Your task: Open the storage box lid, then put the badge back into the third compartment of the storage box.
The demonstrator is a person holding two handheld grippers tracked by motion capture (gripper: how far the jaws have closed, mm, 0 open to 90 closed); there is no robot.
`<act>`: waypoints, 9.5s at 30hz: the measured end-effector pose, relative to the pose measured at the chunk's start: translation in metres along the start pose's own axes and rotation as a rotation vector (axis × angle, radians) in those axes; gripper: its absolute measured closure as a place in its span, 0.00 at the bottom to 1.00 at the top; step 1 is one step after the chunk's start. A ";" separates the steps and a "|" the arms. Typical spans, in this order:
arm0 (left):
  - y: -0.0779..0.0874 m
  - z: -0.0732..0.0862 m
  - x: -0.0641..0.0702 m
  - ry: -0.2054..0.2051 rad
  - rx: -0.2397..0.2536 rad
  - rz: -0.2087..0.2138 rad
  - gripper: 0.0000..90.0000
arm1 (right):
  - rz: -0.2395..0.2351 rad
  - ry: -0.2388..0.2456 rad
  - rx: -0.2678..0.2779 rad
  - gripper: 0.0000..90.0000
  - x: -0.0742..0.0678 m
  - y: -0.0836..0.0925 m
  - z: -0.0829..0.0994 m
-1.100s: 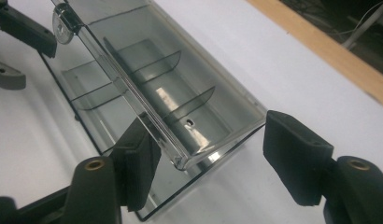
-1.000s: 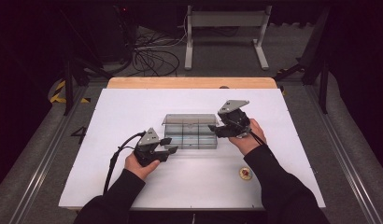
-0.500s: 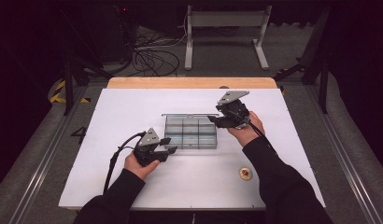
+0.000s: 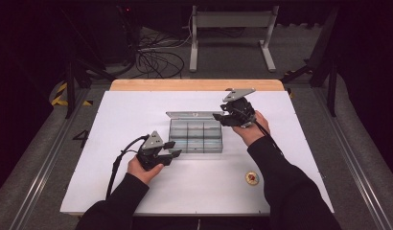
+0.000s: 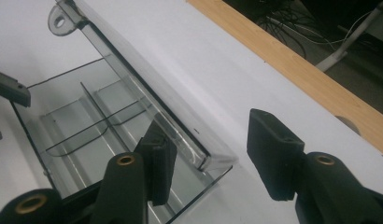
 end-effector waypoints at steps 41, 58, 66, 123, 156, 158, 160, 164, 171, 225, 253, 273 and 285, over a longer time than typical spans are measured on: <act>0.001 0.000 -0.001 -0.017 -0.002 -0.007 0.65 | 0.032 -0.141 0.048 0.67 0.032 -0.033 -0.016; 0.001 0.000 -0.001 -0.014 0.000 -0.005 0.65 | 0.024 -0.178 0.034 0.46 0.034 -0.056 -0.013; 0.000 0.000 -0.001 -0.012 0.000 -0.005 0.65 | 0.005 -0.210 0.012 0.38 0.036 -0.068 -0.008; 0.003 0.001 0.004 -0.007 -0.013 0.018 0.59 | -0.106 -0.237 0.039 0.09 0.030 -0.044 -0.009; 0.037 0.002 0.006 0.016 0.091 -0.015 0.37 | -0.030 -0.109 0.196 0.05 -0.020 0.064 0.035; 0.039 0.003 0.005 0.021 0.096 -0.017 0.37 | -0.043 -0.114 0.199 0.05 -0.021 0.069 0.039; 0.041 0.003 0.004 0.025 0.101 -0.025 0.36 | -0.068 -0.113 0.205 0.06 -0.023 0.072 0.043; 0.043 0.004 0.003 0.030 0.105 -0.028 0.36 | -0.060 -0.105 0.193 0.13 -0.025 0.075 0.050; 0.048 0.005 0.003 0.029 0.115 -0.040 0.36 | -0.058 -0.104 0.190 0.16 -0.028 0.080 0.061; 0.061 0.019 0.001 0.048 0.113 -0.058 0.34 | -0.124 0.080 -0.198 0.31 -0.050 0.077 0.134; 0.062 0.020 0.000 0.048 0.112 -0.062 0.34 | -0.145 0.169 -0.343 0.40 -0.057 0.062 0.151; 0.061 0.020 0.000 0.045 0.106 -0.061 0.34 | -0.195 0.202 -0.508 0.39 -0.065 0.044 0.171; 0.061 0.020 0.000 0.043 0.105 -0.060 0.34 | -0.204 0.220 -0.559 0.40 -0.067 0.038 0.178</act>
Point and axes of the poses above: each handheld gripper's, and its own axes: y roughly backward along the jaws, z roughly out of its underside, x roughly to its right, the point moved 7 cm from there along -y, roughly forward along the jaws, and after that the axes turned 11 degrees about -x, right-handed, at the moved point
